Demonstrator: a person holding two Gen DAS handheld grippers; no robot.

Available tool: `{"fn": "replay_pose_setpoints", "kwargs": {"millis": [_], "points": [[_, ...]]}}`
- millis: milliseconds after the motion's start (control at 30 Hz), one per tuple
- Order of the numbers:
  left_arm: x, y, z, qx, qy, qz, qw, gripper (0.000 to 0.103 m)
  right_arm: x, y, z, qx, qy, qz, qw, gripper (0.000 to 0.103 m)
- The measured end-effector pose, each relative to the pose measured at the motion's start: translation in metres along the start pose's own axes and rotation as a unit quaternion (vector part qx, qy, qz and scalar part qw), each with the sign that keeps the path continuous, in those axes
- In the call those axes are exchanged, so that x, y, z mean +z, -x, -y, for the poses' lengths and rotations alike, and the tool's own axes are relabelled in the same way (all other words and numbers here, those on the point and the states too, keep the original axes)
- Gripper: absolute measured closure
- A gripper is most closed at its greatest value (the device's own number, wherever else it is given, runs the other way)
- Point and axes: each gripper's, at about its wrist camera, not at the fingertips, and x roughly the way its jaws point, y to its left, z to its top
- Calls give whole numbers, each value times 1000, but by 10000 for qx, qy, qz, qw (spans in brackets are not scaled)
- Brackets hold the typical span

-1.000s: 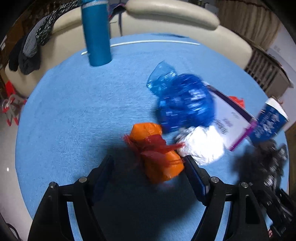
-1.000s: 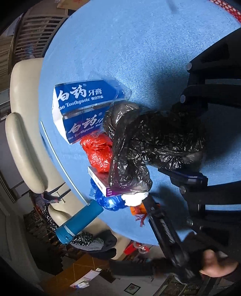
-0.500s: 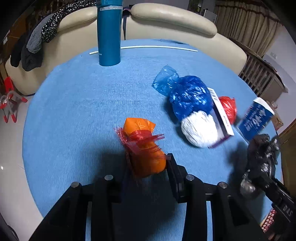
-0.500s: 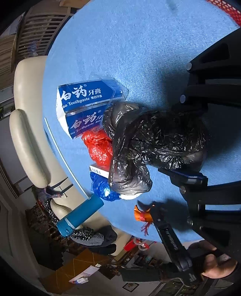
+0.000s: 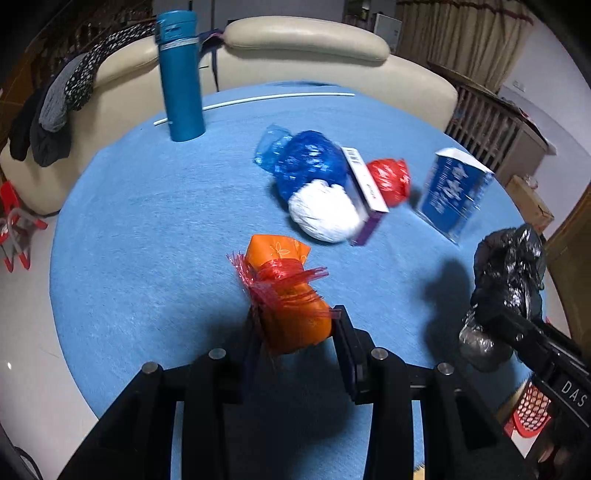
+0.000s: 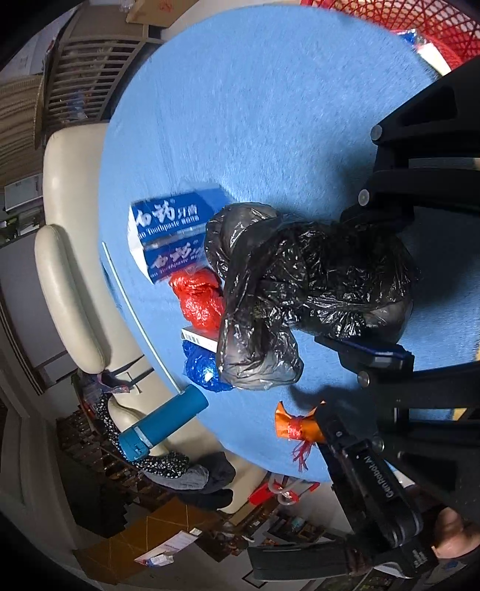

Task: Collect trash
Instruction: 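Carry the orange and black bags over the red basket and release both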

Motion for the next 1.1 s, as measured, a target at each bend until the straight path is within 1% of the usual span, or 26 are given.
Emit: {"fn": "replay_pose_setpoints", "kwargs": {"millis": [200,467,833,1100], "points": [[-7,10,21,24,-256,8,9997,64,-7,20,8,-68,-106,141,9998,55],[-12,18,32,42,-393,12,9992,64,-12,45,15,-146,-183,340,9991,55],[-17,32,49,-9,-632,115,9979,64,-22,67,25,-230,-270,503,9981,55],[-18,38,63,-72,-809,180,9965,64,-29,86,40,-385,-360,603,9968,55]]}}
